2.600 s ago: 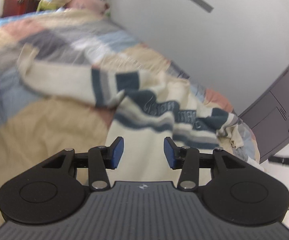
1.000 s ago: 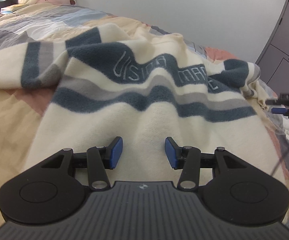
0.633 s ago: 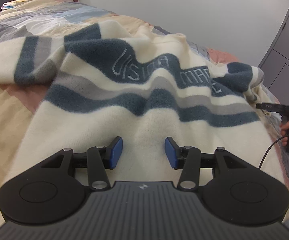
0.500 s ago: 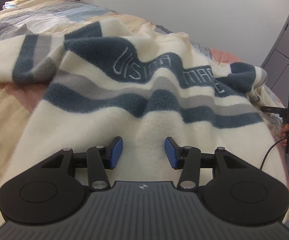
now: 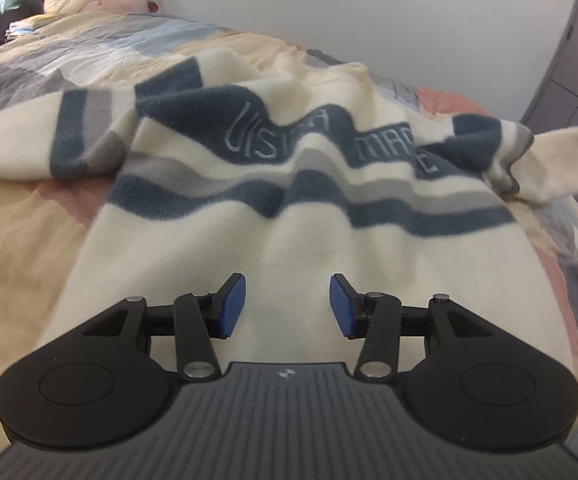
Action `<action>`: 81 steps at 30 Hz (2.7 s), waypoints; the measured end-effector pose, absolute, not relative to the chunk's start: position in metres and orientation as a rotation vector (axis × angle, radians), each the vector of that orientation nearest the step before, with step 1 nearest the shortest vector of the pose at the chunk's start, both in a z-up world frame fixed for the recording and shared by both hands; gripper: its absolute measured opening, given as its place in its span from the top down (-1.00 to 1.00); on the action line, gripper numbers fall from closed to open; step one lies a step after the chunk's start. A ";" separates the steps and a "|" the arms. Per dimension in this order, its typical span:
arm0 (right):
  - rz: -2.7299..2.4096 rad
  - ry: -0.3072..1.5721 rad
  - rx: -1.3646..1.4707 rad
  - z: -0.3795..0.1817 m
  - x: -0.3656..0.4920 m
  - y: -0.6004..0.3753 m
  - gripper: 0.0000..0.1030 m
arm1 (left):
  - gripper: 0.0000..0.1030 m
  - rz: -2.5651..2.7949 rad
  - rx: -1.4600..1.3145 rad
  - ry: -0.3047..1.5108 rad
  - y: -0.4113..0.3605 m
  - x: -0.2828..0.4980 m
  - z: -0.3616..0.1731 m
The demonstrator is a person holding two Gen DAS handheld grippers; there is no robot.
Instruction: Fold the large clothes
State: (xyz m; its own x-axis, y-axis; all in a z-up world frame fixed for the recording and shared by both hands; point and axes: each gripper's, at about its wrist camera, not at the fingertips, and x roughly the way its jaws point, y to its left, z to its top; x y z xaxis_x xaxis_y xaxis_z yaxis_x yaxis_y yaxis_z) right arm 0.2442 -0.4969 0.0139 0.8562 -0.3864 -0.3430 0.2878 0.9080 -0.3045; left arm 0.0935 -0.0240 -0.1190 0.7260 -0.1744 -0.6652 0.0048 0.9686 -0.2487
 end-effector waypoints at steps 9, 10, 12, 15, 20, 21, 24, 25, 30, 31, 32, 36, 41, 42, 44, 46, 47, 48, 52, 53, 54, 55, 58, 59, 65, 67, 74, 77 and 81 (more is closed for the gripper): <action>-0.457 0.356 -0.145 0.096 0.214 -0.537 0.87 | -0.02 -0.136 -0.268 0.698 -0.024 0.066 -0.105; -0.474 0.364 -0.131 0.095 0.213 -0.545 0.87 | -0.02 -0.137 -0.268 0.693 -0.024 0.064 -0.104; -0.522 0.397 -0.121 0.086 0.212 -0.560 0.87 | -0.02 -0.137 -0.264 0.696 -0.025 0.064 -0.103; -0.598 0.467 -0.121 0.052 0.215 -0.584 0.87 | -0.02 -0.145 -0.264 0.715 -0.025 0.066 -0.104; -0.674 0.563 -0.015 -0.015 0.218 -0.632 0.87 | -0.03 -0.134 -0.268 0.733 -0.022 0.073 -0.109; -0.689 0.583 0.006 -0.029 0.218 -0.640 0.87 | -0.03 -0.132 -0.264 0.741 -0.023 0.075 -0.110; -0.721 0.636 0.010 -0.071 0.221 -0.658 0.87 | -0.03 -0.115 -0.239 0.762 -0.024 0.080 -0.112; -0.725 0.651 0.012 -0.083 0.222 -0.661 0.87 | -0.03 -0.111 -0.237 0.766 -0.023 0.082 -0.113; -0.734 0.678 0.035 -0.134 0.214 -0.666 0.86 | -0.03 -0.078 -0.237 0.787 -0.019 0.094 -0.118; -0.732 0.668 0.031 -0.141 0.213 -0.665 0.85 | -0.03 -0.073 -0.237 0.787 -0.019 0.095 -0.119; -0.734 0.661 0.026 -0.146 0.212 -0.664 0.84 | -0.03 -0.069 -0.238 0.789 -0.018 0.095 -0.120; -0.751 0.618 0.020 -0.151 0.208 -0.661 0.81 | -0.03 -0.066 -0.248 0.795 -0.016 0.098 -0.121; -0.758 0.594 0.059 -0.130 0.203 -0.657 0.31 | -0.03 -0.070 -0.258 0.774 -0.013 0.096 -0.114; -0.735 0.579 0.079 -0.124 0.199 -0.654 0.02 | -0.03 -0.072 -0.261 0.769 -0.012 0.095 -0.112; -0.704 0.520 0.129 -0.107 0.189 -0.640 0.00 | -0.03 -0.078 -0.259 0.757 -0.012 0.091 -0.107; -0.672 0.492 0.160 -0.089 0.183 -0.619 0.00 | -0.03 -0.084 -0.250 0.739 -0.012 0.085 -0.103; -0.642 0.479 0.165 -0.081 0.181 -0.606 0.00 | -0.03 -0.091 -0.246 0.729 -0.012 0.081 -0.100; -0.608 0.464 0.167 -0.072 0.179 -0.592 0.00 | -0.03 -0.102 -0.243 0.718 -0.013 0.078 -0.097; -0.463 0.413 0.169 -0.035 0.174 -0.529 0.00 | -0.03 -0.124 -0.232 0.672 -0.014 0.065 -0.085; -0.422 0.404 0.165 -0.026 0.173 -0.512 0.00 | -0.03 -0.127 -0.233 0.662 -0.013 0.062 -0.082; -0.381 0.397 0.162 -0.018 0.172 -0.495 0.00 | -0.03 -0.130 -0.234 0.651 -0.012 0.059 -0.080; -0.342 0.390 0.160 -0.012 0.171 -0.476 0.00 | -0.03 -0.132 -0.232 0.641 -0.012 0.056 -0.078; -0.210 0.403 0.156 0.000 0.164 -0.417 0.00 | -0.03 -0.128 -0.229 0.614 -0.010 0.045 -0.072; -0.162 0.408 0.165 0.003 0.159 -0.397 0.00 | -0.03 -0.127 -0.231 0.608 -0.009 0.041 -0.070; 0.068 0.439 0.186 0.004 0.134 -0.292 -0.01 | -0.04 -0.119 -0.254 0.562 0.006 0.019 -0.059; 0.127 0.455 0.184 0.001 0.128 -0.264 -0.01 | -0.04 -0.117 -0.262 0.553 0.010 0.015 -0.056; 0.246 0.487 0.103 -0.019 0.099 -0.190 -0.01 | -0.13 -0.078 -0.254 0.531 0.019 0.015 -0.053; 0.237 0.450 0.140 -0.032 0.088 -0.187 -0.01 | -0.15 -0.054 -0.236 0.532 0.020 0.016 -0.058; 0.211 0.484 0.169 -0.055 0.085 -0.188 -0.01 | -0.15 -0.043 -0.232 0.558 0.019 0.024 -0.069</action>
